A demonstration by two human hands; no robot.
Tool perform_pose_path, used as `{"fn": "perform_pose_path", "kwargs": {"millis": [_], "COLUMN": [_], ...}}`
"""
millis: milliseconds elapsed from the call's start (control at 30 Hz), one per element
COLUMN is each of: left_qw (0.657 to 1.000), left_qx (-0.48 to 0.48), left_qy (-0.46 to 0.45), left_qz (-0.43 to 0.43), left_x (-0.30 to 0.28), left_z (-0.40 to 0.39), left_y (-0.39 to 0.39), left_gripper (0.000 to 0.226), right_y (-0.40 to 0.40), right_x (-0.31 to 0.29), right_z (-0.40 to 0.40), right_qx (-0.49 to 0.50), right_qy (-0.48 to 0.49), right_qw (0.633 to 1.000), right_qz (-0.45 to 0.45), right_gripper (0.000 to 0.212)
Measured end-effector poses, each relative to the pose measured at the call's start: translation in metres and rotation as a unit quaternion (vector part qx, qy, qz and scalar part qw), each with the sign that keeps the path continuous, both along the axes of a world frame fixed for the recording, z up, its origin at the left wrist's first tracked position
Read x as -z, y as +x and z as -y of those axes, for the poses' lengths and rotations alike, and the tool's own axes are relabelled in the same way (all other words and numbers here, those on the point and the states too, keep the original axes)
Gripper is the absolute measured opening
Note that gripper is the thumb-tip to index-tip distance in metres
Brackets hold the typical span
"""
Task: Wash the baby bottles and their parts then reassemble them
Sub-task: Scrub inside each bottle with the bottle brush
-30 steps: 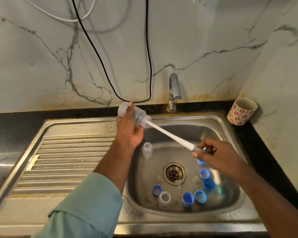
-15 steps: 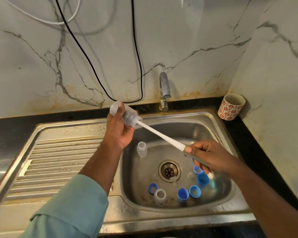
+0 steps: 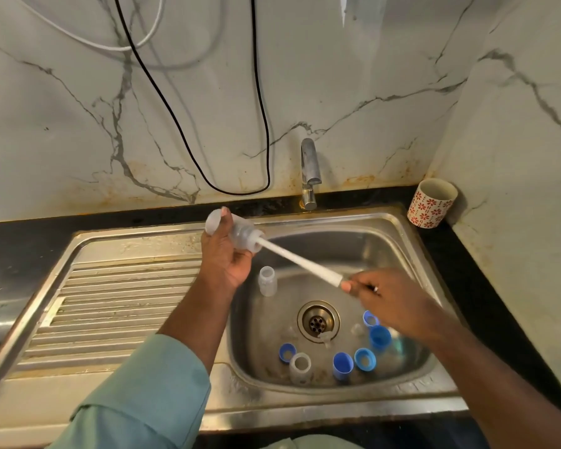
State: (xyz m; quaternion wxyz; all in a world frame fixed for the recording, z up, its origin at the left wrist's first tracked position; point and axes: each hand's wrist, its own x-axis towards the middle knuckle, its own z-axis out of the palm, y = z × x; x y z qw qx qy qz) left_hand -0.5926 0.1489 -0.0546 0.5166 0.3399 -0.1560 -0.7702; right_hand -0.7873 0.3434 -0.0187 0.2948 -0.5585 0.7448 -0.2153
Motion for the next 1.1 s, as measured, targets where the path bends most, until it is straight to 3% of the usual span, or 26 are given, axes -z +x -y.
{"fn": "perform_pose_path", "kwargs": {"millis": [67,200,267,333,533,633,733,833,933,1033,1100], "left_qw": [1.0,1.0,1.0,0.999,0.999,0.996,0.998,0.99,0.981,0.979,0.986], "left_qx": [0.02,0.019,0.022,0.026,0.029,0.065,0.06,0.096,0.121,0.122,0.112], "left_qy": [0.001,0.014,-0.008,-0.033,-0.039,-0.046,-0.026,-0.064,-0.096,-0.097,-0.094], "left_qz": [-0.002,-0.006,-0.006,-0.004,0.024,0.03,-0.01,-0.076,-0.118,-0.13,-0.075], "left_x": [0.004,0.008,0.008,0.008,0.003,0.002,0.005,-0.003,-0.012,-0.02,-0.023], "left_z": [-0.007,-0.005,-0.003,-0.003,-0.004,-0.008,-0.014,-0.016,-0.012,-0.009,-0.008], "left_y": [-0.005,-0.008,-0.004,-0.003,-0.004,0.003,0.006,0.009,0.01,0.008,0.009], "left_gripper": [0.08,0.067,0.077,0.08,0.091,0.081,0.073,0.095,0.108,0.109,0.102], "right_y": [-0.005,0.005,0.007,0.02,0.052,0.041,0.016,0.0,0.001,0.007,0.009], "right_x": [-0.001,0.006,0.013,0.022,0.024,0.0,-0.018,-0.019,-0.002,0.012,0.012], "right_z": [0.002,0.001,-0.003,-0.007,-0.01,-0.007,-0.002,0.003,0.003,0.001,0.001], "right_qx": [-0.006,0.0,0.031,0.02,0.023,0.031,0.037,0.013,0.009,0.018,0.03], "right_qy": [-0.043,-0.053,-0.065,-0.056,0.034,0.076,0.118,0.15,0.146,0.129,0.113], "right_qw": [0.997,0.998,0.996,0.992,0.995,0.995,0.966,0.926,0.87,0.841,0.857], "right_qz": [-0.07,-0.035,-0.059,-0.108,-0.094,0.048,0.226,0.345,0.47,0.525,0.502], "right_gripper": [0.028,0.021,0.025,0.03,0.031,0.033,0.036,0.05,0.05,0.043,0.041]}}
